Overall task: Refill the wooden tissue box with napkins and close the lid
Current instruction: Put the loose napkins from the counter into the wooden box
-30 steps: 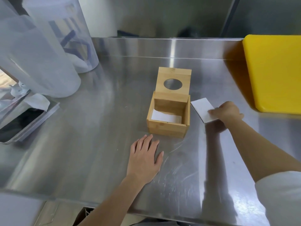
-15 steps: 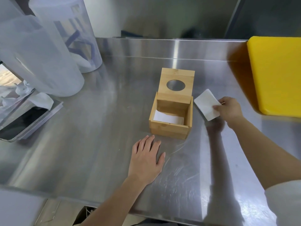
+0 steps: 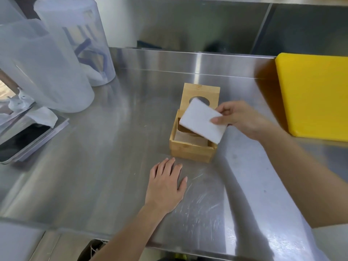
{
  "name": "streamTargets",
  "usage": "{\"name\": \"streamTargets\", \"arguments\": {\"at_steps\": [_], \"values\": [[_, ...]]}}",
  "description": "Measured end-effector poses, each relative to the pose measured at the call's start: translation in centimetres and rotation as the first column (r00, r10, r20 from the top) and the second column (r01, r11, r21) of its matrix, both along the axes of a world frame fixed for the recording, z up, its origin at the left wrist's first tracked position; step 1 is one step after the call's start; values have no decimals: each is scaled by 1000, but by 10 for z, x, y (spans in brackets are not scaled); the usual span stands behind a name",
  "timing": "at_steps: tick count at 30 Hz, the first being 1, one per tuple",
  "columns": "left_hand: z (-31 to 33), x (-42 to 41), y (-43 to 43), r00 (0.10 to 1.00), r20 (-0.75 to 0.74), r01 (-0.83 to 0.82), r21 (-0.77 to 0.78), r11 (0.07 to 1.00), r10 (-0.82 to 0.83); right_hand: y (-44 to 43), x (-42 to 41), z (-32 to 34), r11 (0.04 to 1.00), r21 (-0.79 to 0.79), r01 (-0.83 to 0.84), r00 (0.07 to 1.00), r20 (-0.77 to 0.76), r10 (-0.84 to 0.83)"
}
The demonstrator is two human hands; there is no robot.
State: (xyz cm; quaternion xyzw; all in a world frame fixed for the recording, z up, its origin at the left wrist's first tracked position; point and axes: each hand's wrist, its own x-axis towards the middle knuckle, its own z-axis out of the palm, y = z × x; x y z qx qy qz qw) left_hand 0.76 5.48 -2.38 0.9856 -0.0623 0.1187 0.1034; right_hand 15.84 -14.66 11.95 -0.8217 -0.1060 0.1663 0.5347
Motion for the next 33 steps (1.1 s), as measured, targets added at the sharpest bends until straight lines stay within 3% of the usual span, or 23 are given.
{"name": "streamTargets", "arguments": {"at_steps": [4, 6, 9, 13, 21, 25, 30, 33], "values": [[1, 0, 0, 1000, 2, -6, 6, 1000, 6, 31, -2, -13, 981, -167, -103, 995, -22, 100], [2, 0, 0, 1000, -4, -3, -3, 1000, 3, 41, 1, -19, 935, -326, -139, 986, 47, 163], [2, 0, 1, 1000, 3, 3, -11, 1000, -3, 54, 3, -26, 781, -599, -175, 937, 141, 318], [2, 0, 0, 1000, 11, 1, -19, 1000, 0, 60, 3, -44, 582, -804, -124, 902, 152, 403], [1, 0, 1, 1000, -1, 5, -33, 999, -5, 65, 6, -60, 374, -927, -21, 840, 187, 510], [1, -1, 0, 1000, -15, 12, -43, 999, -13, 65, 7, -60, 379, -925, 15, 827, 225, 516], [0, 3, 2, 1000, -21, 11, -69, 998, -13, 63, 6, -58, 479, -877, 28, 840, 280, 464], [3, -2, 2, 997, -67, 21, -93, 995, -27, 59, -1, -54, 587, -809, 40, 833, 351, 428]]}}
